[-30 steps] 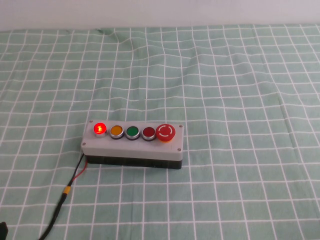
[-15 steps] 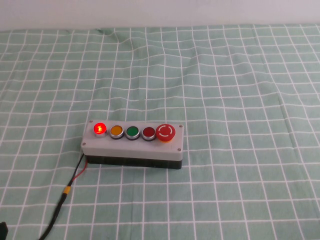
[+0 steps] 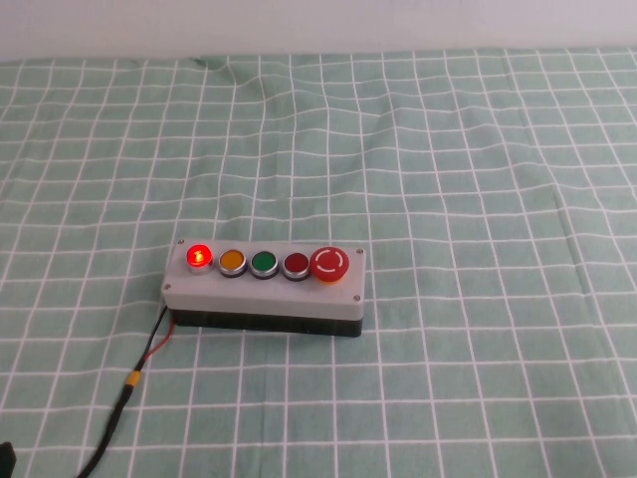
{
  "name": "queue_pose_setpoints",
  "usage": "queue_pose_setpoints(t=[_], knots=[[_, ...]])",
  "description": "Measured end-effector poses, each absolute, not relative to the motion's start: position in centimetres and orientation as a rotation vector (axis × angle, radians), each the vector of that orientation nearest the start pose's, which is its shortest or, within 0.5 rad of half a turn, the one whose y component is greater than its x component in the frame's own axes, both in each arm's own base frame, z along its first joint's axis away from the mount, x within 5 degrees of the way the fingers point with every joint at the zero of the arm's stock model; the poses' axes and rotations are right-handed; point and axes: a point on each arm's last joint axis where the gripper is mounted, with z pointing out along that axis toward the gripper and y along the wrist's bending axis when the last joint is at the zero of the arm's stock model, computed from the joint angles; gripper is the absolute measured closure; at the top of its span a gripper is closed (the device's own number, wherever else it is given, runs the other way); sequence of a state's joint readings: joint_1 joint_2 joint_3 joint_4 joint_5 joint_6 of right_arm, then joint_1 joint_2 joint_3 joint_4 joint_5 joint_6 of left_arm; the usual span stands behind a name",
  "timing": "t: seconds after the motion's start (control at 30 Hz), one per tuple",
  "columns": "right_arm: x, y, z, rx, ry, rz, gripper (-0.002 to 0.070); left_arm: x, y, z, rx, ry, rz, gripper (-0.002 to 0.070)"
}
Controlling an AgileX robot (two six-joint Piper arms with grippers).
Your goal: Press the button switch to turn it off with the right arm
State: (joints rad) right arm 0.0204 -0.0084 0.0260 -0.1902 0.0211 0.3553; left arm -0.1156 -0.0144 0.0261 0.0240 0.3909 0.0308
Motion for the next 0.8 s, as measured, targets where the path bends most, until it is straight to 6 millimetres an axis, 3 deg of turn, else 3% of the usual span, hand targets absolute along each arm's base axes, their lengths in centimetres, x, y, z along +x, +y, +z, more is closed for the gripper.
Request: queue_pose_setpoints(t=[0.2,0.47,0.67,0.8], knots=[[5.1,0.6,23.1,0.041,1.210,0.201,0.0692,5.2,-0.5,17.0,0.153,1.880,-0.034,0.0678],[4.4,0.9,24.4,0.006,1.056,0.226,0.0692,5.2,-0.5,17.0,0.153,1.880,-0.034,0.0678],[2.7,1.3,26.5,-0.054,0.766,0.270,0.0692,5.2,-0.5,17.0,0.153,1.880,-0.034,0.0678],[1.5,1.2,29.7,-0.061,0.677,0.262,0.0692,5.2,-0.5,17.0,0.153,1.880,-0.034,0.0678]])
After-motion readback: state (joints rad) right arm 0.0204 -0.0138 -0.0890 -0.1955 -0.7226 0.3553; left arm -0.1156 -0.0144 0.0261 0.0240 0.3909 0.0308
